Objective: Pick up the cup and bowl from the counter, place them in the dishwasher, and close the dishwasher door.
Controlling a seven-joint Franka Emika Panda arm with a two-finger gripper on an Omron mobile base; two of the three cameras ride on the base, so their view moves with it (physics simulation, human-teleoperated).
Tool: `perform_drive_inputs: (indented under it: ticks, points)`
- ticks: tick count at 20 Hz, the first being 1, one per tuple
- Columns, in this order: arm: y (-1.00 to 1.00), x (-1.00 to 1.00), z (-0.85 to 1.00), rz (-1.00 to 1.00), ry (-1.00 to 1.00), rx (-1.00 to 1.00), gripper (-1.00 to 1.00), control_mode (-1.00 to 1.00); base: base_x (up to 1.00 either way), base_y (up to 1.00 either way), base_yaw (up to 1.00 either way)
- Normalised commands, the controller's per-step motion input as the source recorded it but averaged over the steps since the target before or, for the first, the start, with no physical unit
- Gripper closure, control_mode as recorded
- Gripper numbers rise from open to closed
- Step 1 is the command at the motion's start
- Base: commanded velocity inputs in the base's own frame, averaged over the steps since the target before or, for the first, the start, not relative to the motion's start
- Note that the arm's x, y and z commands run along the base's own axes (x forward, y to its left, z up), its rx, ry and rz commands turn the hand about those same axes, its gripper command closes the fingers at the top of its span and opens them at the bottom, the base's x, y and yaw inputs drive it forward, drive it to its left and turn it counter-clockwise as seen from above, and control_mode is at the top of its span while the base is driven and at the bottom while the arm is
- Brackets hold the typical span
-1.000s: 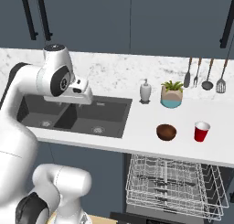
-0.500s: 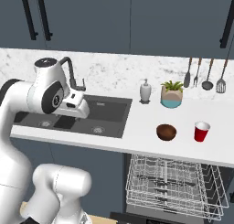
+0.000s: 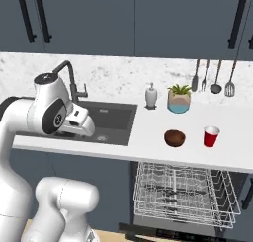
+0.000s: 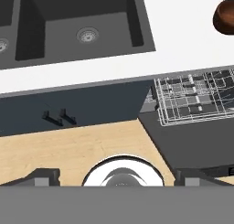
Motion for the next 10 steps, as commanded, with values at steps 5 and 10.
perform_drive_inputs:
  ticks: [5, 10]
  points:
    - [0.0, 0.0, 0.0, 0.0, 0.0, 0.0, -1.0, 1.0, -0.44, 0.01, -0.27]
    - [0.0, 0.0, 0.0, 0.0, 0.0, 0.0, -1.0, 1.0, -0.23, 0.22, -0.37]
